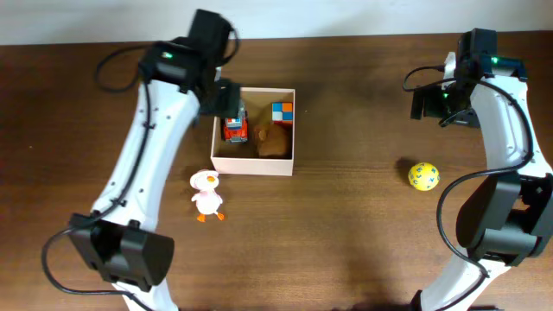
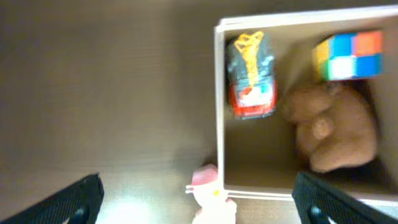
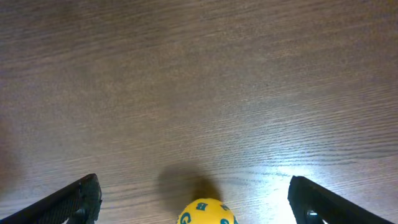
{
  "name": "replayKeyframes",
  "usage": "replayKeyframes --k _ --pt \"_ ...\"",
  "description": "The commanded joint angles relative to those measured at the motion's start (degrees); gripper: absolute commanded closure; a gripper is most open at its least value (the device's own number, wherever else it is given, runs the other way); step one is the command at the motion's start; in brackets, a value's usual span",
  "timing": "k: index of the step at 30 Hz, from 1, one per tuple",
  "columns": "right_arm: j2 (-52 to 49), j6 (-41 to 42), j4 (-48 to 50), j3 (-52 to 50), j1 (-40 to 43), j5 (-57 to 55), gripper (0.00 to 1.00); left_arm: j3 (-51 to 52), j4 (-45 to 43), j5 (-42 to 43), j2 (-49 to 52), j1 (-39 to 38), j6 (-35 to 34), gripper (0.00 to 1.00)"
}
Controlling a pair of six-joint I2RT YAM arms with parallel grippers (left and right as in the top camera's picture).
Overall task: Pack container
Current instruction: 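Move the left gripper down over the white duck figure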
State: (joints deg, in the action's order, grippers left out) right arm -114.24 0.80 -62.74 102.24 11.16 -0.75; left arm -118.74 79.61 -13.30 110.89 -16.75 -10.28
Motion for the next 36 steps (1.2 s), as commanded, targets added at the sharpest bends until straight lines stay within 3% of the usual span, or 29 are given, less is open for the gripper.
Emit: replayKeyframes --k 1,9,15,24,31,36 --pt "1.3 -0.4 0.0 1.1 -0.3 0.3 0.01 0.0 3.9 4.5 0.0 2.3 -7.3 0.01" --pt "1.3 -0.4 0.0 1.1 -0.3 0.3 0.01 4.2 6.2 11.9 0.0 2.3 -7.5 0.01" --pt "1.3 -0.4 0.0 1.1 -0.3 0.3 0.01 12.5 5.4 12.5 -0.5 1.8 -7.5 0.01" --pt "1.3 -0.4 0.0 1.1 -0.3 0.3 0.01 24.1 -5.4 12.5 -7.3 1.8 -7.5 0.01" --pt "1.3 -0.4 0.0 1.1 -0.3 0.3 0.01 34.9 -8.8 12.1 -7.9 1.7 -10.1 0.01" --pt "1.3 -0.4 0.0 1.1 -0.3 0.3 0.01 44.2 -16.4 12.1 -8.7 1.7 -10.8 0.01"
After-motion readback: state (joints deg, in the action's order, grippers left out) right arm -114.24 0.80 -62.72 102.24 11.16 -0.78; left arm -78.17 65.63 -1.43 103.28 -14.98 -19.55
